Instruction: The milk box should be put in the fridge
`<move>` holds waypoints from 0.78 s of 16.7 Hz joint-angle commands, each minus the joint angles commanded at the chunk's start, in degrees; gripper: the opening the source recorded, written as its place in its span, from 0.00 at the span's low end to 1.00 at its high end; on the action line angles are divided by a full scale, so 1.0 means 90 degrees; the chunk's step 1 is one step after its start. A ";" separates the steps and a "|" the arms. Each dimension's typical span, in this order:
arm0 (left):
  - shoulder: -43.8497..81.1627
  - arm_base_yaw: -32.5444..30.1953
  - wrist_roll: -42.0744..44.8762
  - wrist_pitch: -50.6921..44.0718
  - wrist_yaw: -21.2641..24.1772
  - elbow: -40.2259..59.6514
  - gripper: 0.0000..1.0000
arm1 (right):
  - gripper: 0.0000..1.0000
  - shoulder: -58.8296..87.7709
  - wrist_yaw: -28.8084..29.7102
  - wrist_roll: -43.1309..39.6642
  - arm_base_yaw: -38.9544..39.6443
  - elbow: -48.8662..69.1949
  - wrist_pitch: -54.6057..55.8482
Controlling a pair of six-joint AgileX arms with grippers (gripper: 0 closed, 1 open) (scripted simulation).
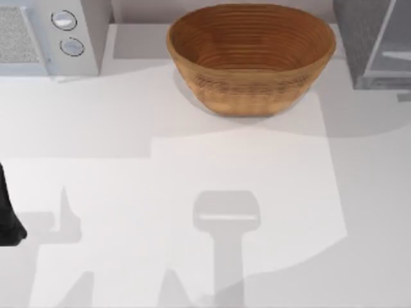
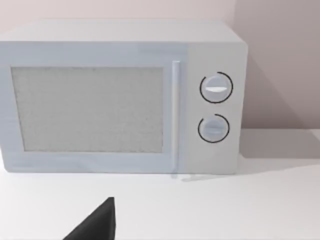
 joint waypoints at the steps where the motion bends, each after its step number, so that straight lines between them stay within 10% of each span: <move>1: 0.0000 0.0000 0.0000 0.0000 0.0000 0.0000 1.00 | 0.00 0.0064 0.0014 0.0004 0.0016 0.0191 -0.0080; 13: 0.0000 0.0000 0.0000 0.0000 0.0000 0.0000 1.00 | 0.00 0.1488 0.0346 -0.0022 0.0306 0.3582 -0.2095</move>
